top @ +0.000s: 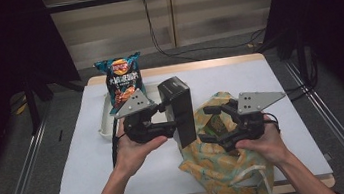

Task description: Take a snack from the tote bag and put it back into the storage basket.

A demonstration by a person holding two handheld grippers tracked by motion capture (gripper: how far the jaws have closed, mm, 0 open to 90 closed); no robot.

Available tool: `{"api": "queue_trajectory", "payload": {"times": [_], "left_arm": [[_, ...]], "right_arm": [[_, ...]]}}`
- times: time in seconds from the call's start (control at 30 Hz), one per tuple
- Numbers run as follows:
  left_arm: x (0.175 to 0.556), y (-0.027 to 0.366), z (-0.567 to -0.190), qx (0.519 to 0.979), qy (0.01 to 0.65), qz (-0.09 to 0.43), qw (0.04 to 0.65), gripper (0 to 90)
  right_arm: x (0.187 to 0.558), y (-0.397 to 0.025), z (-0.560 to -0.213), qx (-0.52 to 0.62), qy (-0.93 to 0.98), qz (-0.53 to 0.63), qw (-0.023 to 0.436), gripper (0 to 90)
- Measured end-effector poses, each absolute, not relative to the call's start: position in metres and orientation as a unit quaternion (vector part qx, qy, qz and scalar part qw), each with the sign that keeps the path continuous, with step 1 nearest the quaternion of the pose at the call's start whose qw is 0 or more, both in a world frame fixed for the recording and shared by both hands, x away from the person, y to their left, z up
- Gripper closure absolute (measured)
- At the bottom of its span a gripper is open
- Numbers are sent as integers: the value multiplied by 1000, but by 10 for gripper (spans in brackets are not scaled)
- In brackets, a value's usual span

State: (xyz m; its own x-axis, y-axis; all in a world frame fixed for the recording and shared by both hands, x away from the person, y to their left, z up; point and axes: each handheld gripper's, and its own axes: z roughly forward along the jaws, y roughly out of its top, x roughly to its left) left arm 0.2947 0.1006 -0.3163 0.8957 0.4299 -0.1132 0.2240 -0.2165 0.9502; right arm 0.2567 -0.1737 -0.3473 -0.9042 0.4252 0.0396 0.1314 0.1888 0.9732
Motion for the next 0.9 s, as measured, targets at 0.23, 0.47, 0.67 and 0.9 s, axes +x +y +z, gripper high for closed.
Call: {"api": "queue_trajectory", "payload": {"times": [0.23,0.47,0.67,0.9], "left_arm": [[293,92,-309,766,214,87,600,375],[291,85,-306,760,222,93,604,375],[290,85,-305,760,222,97,604,375],[287,80,-304,759,222,106,603,375]], "right_arm": [[257,-167,-352,188,764,602,132,188],[256,-162,-360,204,766,591,147,159],[255,-153,-364,211,771,578,166,171],[256,-144,-370,232,757,582,187,179]]}}
